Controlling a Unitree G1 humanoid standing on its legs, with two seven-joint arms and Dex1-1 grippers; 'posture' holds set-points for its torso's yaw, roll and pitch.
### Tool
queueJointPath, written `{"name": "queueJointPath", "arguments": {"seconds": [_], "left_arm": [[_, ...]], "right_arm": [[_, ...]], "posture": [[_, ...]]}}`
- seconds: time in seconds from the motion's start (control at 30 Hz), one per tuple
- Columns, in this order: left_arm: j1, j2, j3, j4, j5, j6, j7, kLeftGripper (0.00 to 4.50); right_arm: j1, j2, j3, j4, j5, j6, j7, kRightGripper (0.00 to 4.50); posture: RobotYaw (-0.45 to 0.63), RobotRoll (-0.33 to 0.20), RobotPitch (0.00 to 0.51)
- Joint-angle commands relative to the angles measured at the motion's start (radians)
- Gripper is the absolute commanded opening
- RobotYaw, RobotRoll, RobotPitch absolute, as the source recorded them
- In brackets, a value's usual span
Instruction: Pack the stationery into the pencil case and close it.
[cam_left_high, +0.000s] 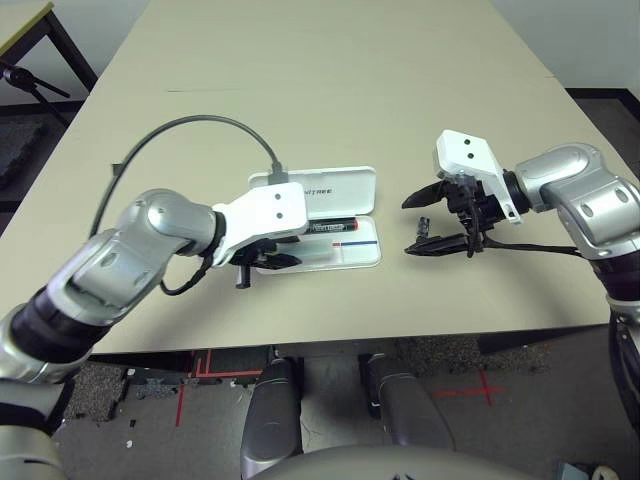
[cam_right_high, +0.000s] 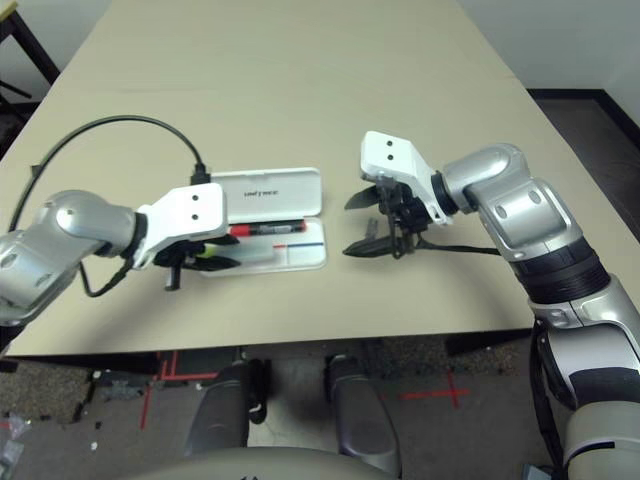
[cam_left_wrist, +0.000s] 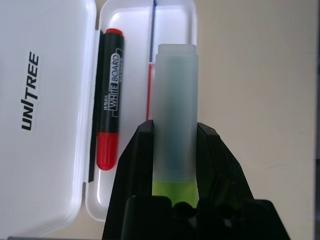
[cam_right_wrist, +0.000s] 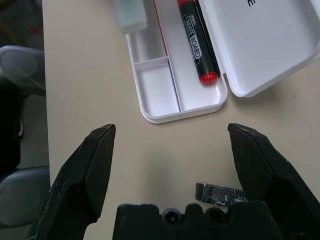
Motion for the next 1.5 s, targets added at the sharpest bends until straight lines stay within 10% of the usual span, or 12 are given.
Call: {"name": "queueJointPath", "arguments": {"seconds": [0.03,0.53,0.8,1.5], "left_arm": [[-0.011,-0.027,-0.029,0.052,0.036,-0.035,-0.021,1.09],[-0.008,-0.096,-0.045,0.11,0.1,-0.062,-0.052,1.09],[0.007,-0.069,-0.029,0.097,0.105,-0.065,-0.07,4.4],[0.157,0.116,0.491,-0.025,-0.234,-0.1,-0.159,4.46]], "right_arm": [[0.01,-0.006,0.007,-0.015,-0.004,0.002,-0.008,4.5],[0.024,-0.016,0.002,-0.028,-0.001,0.008,-0.029,4.5],[0.028,-0.017,0.002,-0.029,-0.002,0.004,-0.039,4.5],[0.069,0.049,-0.19,-0.086,0.102,0.374,-0.314,4.5]], "posture": [[-0.05,0.0,0.161],[-0.07,0.0,0.159],[-0.07,0.0,0.158],[-0.04,0.0,0.185]]}}
